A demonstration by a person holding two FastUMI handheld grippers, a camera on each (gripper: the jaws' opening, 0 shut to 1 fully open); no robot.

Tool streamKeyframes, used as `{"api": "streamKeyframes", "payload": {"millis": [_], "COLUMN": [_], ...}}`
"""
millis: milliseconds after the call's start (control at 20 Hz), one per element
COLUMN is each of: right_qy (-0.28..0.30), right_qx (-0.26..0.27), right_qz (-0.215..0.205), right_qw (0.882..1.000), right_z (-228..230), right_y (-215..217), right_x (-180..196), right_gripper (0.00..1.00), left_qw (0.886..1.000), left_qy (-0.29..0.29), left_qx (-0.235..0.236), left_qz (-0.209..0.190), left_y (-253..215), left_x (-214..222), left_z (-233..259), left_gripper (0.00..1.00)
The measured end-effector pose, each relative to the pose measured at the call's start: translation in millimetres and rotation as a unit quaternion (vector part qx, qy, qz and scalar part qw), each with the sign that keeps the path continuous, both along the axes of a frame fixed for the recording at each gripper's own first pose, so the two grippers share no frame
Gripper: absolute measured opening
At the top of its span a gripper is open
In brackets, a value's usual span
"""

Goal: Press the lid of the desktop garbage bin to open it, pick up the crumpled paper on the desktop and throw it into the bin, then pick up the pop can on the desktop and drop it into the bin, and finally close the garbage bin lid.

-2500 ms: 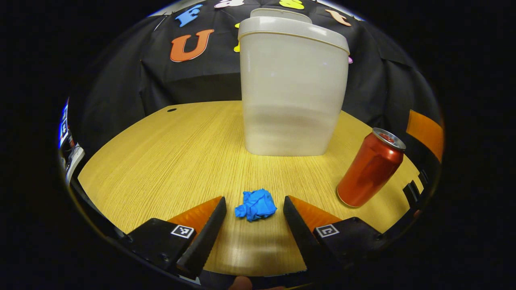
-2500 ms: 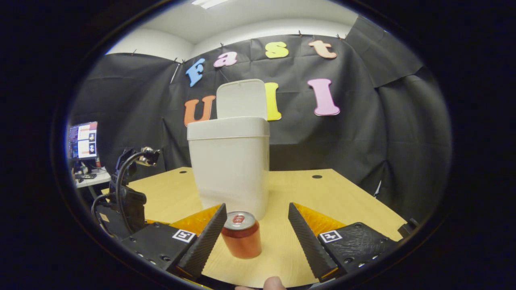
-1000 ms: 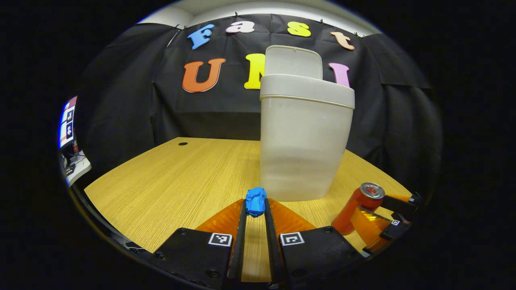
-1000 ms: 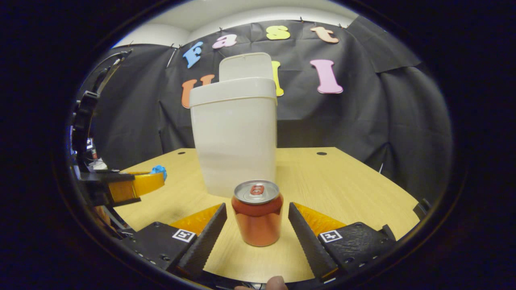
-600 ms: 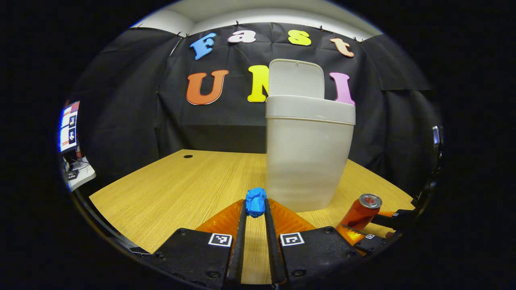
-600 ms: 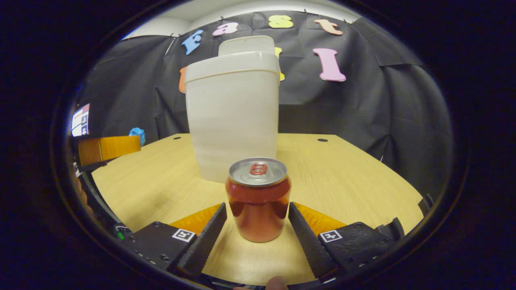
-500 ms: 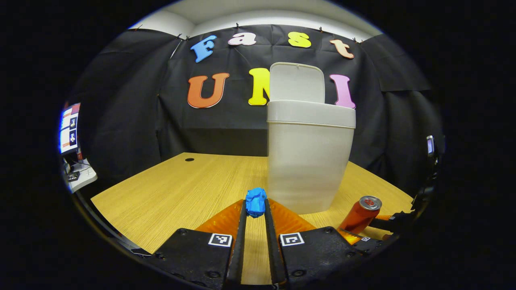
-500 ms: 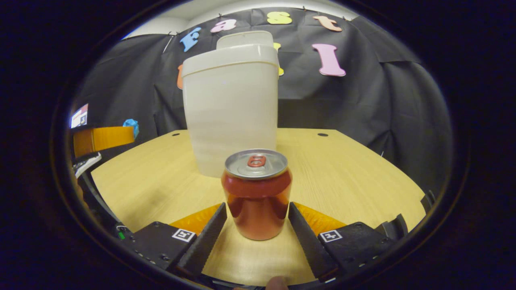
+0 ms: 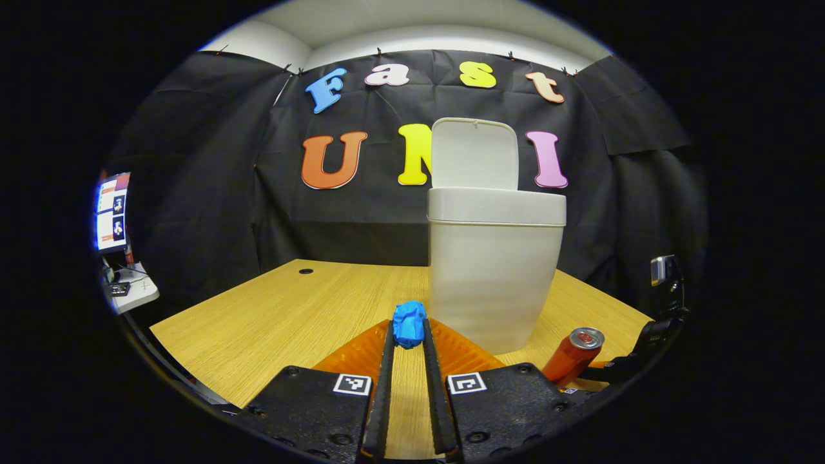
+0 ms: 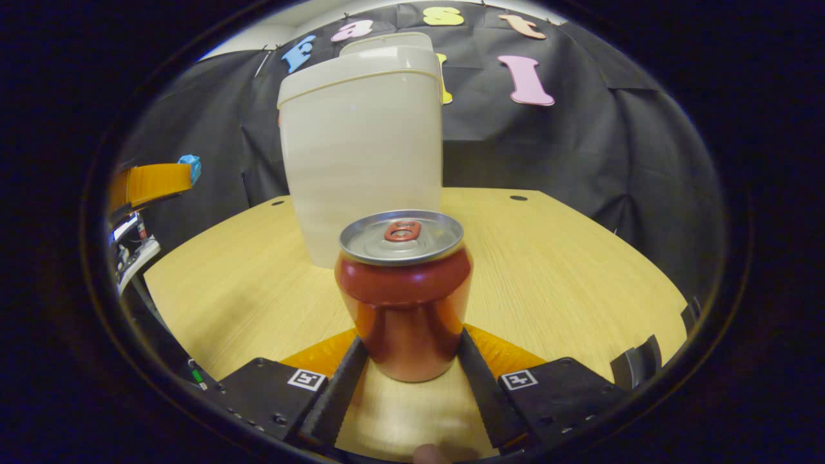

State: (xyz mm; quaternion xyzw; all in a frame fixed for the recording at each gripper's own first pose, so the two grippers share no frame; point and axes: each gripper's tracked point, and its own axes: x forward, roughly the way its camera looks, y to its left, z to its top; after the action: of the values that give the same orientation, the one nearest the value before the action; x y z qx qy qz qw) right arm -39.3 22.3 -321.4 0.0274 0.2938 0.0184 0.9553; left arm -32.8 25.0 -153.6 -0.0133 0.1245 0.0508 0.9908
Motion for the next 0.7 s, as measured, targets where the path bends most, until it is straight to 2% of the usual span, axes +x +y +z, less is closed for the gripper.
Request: {"api": "streamKeyframes", "payload": {"millis": [300, 500, 700], "right_qy": [-0.021, -0.037, -0.06], "right_qx": [0.006, 0.014, 0.004], "right_qz": [0.011, 0.004, 0.002], "right_qw": [1.0, 0.999, 0.998], "right_z": [21.5, 41.3, 62.7], "right_y": [-4.6, -18.5, -34.8], "right_x": [-0.7, -0.9, -3.6], "right_gripper": [0.82, 0.82, 0.82], "left_qw": [1.0, 0.998, 0.997], "left_qy": [-0.014, -0.051, -0.065], "left_qx": [-0.003, -0.004, -0.003], "left_qz": [-0.011, -0.028, -0.048], "left_y": [-3.0, -10.0, -20.7], "left_x": [11.4, 35.7, 65.2], "left_z": [22.8, 65.1, 92.6], "left_gripper": [0.29, 0.29, 0.29]}}
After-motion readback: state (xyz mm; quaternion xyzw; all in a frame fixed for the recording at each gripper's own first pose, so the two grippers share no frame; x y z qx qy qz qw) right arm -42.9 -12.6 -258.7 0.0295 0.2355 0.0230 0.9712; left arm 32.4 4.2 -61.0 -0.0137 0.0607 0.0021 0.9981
